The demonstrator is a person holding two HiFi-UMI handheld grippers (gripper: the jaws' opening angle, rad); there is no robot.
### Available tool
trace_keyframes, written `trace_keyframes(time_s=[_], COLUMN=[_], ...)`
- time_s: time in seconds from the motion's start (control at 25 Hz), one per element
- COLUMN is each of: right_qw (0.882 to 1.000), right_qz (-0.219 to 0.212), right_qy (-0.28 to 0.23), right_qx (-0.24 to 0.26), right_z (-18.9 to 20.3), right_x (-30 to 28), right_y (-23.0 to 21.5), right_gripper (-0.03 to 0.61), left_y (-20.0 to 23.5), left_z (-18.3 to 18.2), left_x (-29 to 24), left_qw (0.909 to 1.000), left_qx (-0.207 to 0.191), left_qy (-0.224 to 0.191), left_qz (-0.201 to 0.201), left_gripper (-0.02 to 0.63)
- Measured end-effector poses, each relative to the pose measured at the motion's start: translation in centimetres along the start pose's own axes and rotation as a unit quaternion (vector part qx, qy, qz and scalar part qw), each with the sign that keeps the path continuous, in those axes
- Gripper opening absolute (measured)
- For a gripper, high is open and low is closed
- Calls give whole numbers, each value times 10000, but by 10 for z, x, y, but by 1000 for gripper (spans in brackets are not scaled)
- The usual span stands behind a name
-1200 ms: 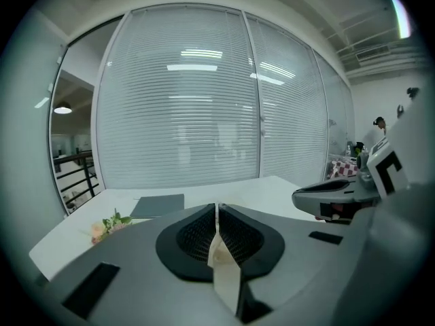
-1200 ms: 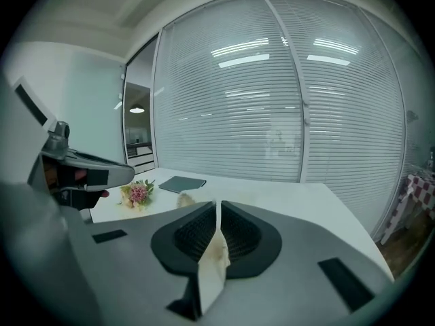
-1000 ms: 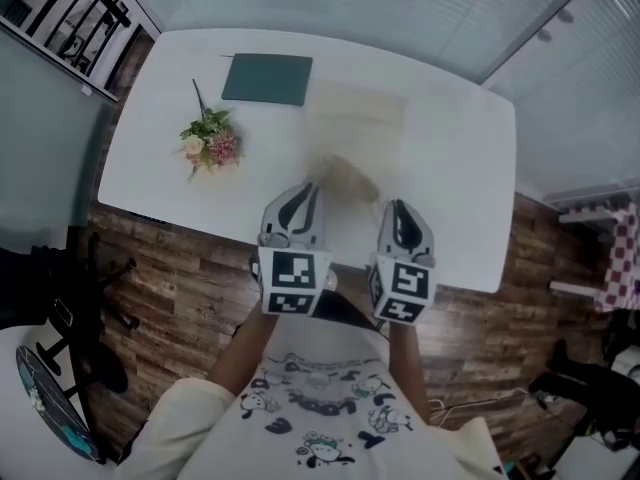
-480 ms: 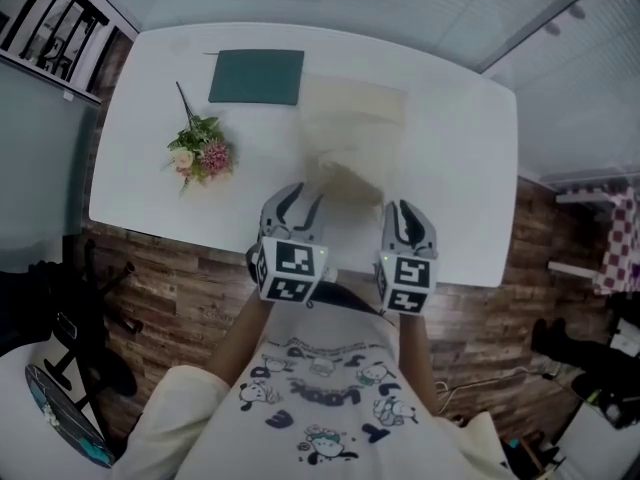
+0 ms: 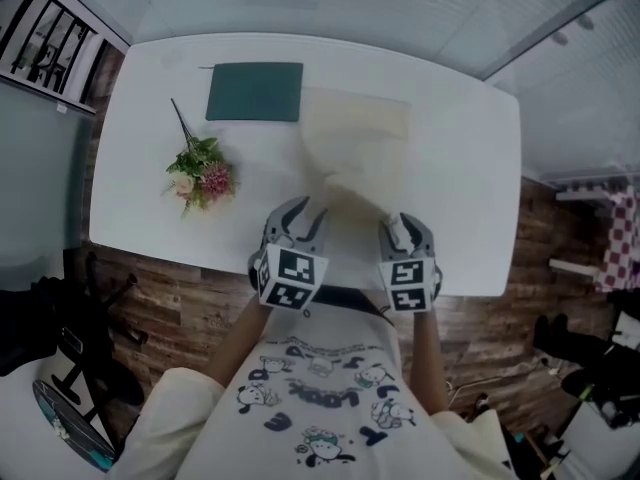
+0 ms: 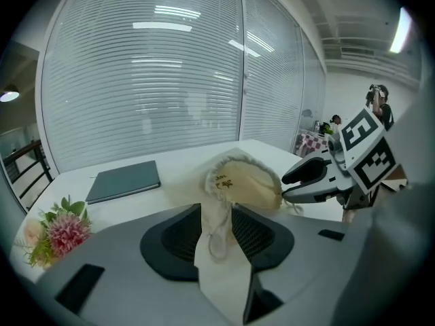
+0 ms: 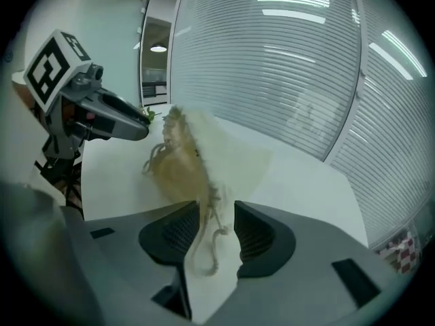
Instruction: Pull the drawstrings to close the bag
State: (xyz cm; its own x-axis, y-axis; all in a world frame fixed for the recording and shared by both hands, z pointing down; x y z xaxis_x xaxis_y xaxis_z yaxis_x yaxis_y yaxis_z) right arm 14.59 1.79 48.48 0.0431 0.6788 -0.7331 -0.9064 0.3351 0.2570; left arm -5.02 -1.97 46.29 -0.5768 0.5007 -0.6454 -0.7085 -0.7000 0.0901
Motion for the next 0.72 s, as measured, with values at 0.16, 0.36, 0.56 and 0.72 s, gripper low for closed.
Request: trace_keyframes(time_s=[0.16,0.36,0.56,0.72], right_qw=[9986,9957,9894,9857], right_qz=[-436,-782,-1148,-1247], right_qy=[286,437,601,675], right_qx=[-10,234,649,905], right_z=[7,9,6,5], right_x=[-13,-16,-21,-20], right_y=[2,-2,-4,-5], right_gripper=[169,146,119,75], left_y=[7,8,7,4], left_z=[7,11,10,7], left_x=[-7,-9,-12,-14], left_qw=[9998,9992,9989,9981], left_qx=[-82,-183,-166,-246], left_qy=[138,256,384,520], left_qz=[135,242,228,233], left_gripper=[167,167,167,167])
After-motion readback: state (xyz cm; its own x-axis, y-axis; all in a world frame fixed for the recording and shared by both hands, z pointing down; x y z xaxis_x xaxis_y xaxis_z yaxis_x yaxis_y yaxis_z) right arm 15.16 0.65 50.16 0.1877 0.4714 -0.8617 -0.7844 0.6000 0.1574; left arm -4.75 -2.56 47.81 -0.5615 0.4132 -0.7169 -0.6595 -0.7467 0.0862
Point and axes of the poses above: the fingertips, and each gripper's own axes: x backward along the fingers, y to its left, z out of its underside, the point moved 8 cm from there along x, backward along the fingers, and after that the axes turned 7 degrees about z, right-handed, at the moved point
